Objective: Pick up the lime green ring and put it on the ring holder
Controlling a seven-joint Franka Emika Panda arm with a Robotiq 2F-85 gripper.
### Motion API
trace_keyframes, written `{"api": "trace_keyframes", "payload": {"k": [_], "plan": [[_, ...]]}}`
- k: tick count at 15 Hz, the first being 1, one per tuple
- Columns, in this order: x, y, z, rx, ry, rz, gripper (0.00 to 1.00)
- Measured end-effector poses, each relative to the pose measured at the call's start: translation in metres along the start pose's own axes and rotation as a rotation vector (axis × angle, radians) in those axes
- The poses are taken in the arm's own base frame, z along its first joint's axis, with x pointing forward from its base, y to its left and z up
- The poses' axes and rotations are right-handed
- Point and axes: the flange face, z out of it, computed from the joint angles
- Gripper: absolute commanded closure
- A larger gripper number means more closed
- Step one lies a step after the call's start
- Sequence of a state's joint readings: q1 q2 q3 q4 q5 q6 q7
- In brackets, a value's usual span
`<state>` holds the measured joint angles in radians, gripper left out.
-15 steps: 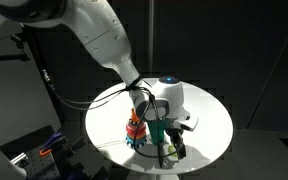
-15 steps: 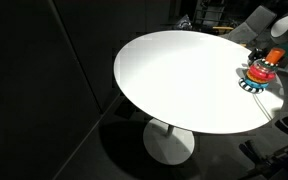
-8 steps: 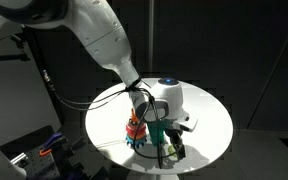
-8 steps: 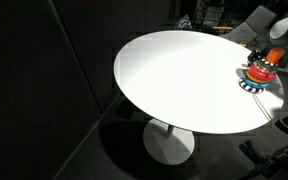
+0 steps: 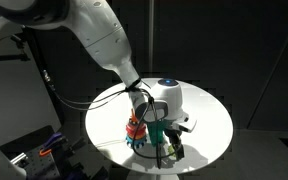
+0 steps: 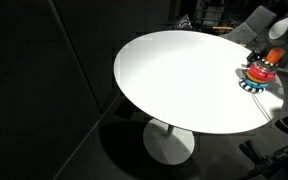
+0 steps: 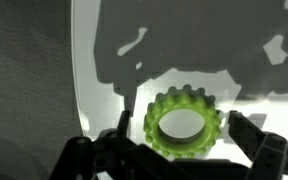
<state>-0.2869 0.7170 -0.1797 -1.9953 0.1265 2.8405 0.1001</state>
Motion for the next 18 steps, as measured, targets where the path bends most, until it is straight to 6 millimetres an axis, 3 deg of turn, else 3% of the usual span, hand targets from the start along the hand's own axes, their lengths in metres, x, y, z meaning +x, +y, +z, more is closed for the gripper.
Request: {"api": "trace_keyframes", "payload": {"k": [2, 3, 4, 7, 14, 18], "plan": [[-0.001, -0.001, 0.001, 0.007, -0.002, 0.008, 0.0], [-0.001, -0.002, 0.001, 0.011, -0.003, 0.013, 0.25], [-0.001, -0.003, 0.002, 0.015, -0.004, 0.018, 0.26], [0.0, -0.006, 0.001, 0.028, -0.001, 0.031, 0.49], [0.005, -0.005, -0.006, 0.032, 0.012, 0.041, 0.51], [0.014, -0.008, -0.029, 0.042, 0.045, 0.039, 0.51]]}}
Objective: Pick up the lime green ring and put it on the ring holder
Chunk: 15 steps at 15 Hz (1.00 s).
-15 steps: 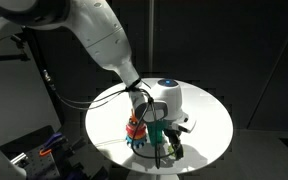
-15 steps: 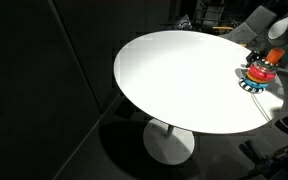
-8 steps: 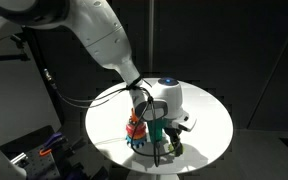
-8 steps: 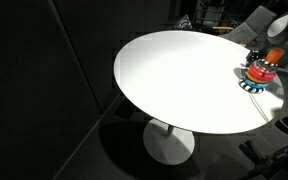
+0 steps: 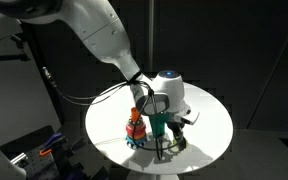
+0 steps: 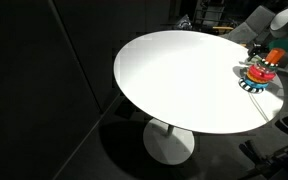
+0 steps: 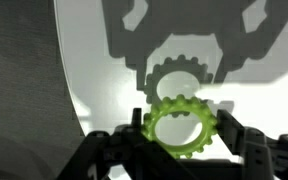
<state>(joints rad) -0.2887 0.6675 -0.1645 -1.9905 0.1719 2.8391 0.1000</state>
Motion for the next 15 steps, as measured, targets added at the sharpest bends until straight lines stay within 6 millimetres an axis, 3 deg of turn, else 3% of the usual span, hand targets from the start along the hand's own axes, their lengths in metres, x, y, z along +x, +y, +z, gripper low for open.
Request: {"api": "trace_keyframes", "payload": {"k": [6, 15], "plan": [[0.007, -0.015, -0.064, 0.035, 0.027, -0.033, 0.51], [-0.033, -0.004, -0.143, 0.066, -0.035, -0.189, 0.51]]}}
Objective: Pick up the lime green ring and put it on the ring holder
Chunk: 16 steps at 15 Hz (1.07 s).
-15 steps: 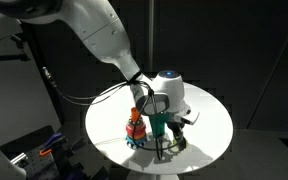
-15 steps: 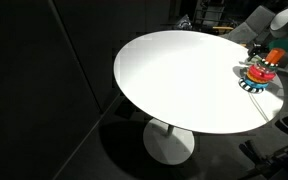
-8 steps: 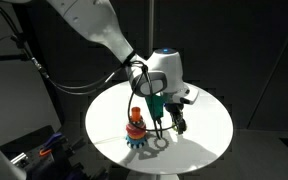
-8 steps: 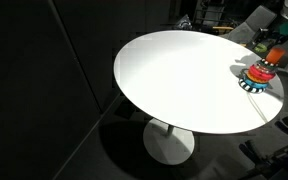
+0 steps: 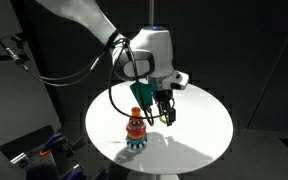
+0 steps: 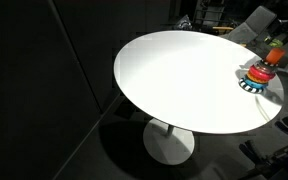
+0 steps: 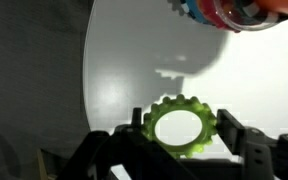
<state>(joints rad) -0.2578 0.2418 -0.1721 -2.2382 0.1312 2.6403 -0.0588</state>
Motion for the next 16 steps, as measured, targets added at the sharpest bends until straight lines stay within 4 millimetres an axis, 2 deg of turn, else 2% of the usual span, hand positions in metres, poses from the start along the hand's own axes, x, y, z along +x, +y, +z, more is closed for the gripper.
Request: {"api": "trace_keyframes", "payload": {"k": [4, 8, 16], "plan": [[-0.018, -0.001, -0.026, 0.018, 0.013, -0.063, 0.51], [-0.036, -0.011, -0.043, 0.035, 0.026, -0.123, 0.51], [-0.071, -0.047, -0.056, 0.055, 0.022, -0.229, 0.51]]}}
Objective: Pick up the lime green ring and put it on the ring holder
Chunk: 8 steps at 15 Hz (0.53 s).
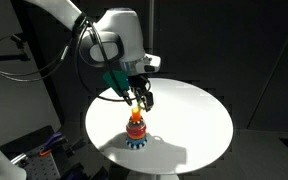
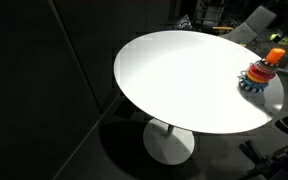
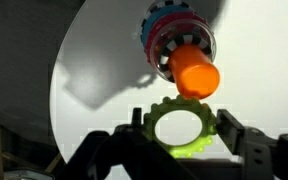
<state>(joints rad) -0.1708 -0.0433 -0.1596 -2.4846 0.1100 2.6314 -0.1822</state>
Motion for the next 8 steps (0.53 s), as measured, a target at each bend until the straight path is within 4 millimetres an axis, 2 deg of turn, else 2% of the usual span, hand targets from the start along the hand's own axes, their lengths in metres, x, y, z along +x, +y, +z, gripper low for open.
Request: {"api": "trace_keyframes", "payload": {"k": [4, 8], "plan": [[-0.011, -0.014, 0.004, -0.002, -0.019, -0.043, 0.51], [-0.018, -0.019, 0.01, -0.003, -0.04, -0.061, 0.51]]}}
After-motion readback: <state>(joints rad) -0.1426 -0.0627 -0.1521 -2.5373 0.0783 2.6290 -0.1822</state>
